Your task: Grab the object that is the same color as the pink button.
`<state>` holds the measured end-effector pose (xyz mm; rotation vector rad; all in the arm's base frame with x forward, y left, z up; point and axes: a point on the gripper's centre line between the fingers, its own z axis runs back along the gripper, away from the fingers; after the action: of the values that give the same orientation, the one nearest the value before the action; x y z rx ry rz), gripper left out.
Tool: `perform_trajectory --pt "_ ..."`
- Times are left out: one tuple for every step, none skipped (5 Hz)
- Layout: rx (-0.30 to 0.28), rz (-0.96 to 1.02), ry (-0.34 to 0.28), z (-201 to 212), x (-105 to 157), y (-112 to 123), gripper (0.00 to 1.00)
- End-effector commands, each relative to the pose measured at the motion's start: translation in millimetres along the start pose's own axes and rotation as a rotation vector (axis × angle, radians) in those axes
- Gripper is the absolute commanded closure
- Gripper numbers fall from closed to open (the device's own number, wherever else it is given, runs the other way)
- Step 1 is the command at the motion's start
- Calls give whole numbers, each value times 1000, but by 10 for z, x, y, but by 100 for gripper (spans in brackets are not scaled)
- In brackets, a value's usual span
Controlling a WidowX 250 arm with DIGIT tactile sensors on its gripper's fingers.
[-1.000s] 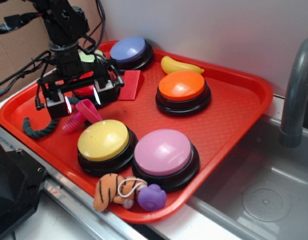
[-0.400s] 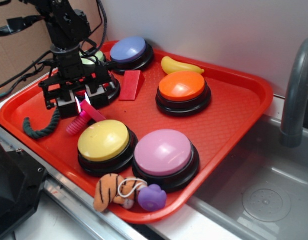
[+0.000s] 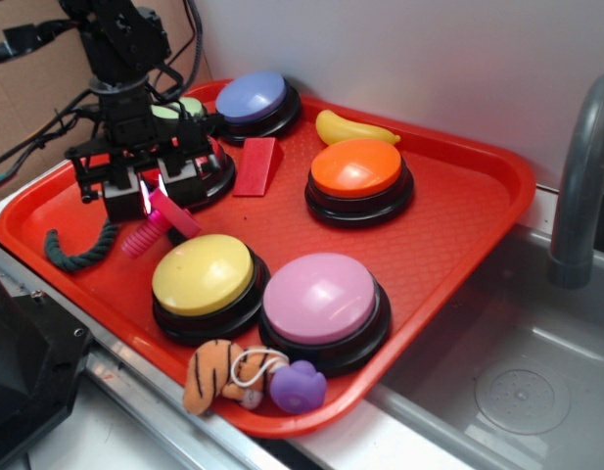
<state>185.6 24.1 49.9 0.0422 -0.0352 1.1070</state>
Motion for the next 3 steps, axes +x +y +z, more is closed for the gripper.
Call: perform_trajectory --pt "-32 -388 -48 620 123 -110 100" --pt "-33 -548 -28 804 112 -210 100" --pt "-52 -763 -27 1081 58 -342 100"
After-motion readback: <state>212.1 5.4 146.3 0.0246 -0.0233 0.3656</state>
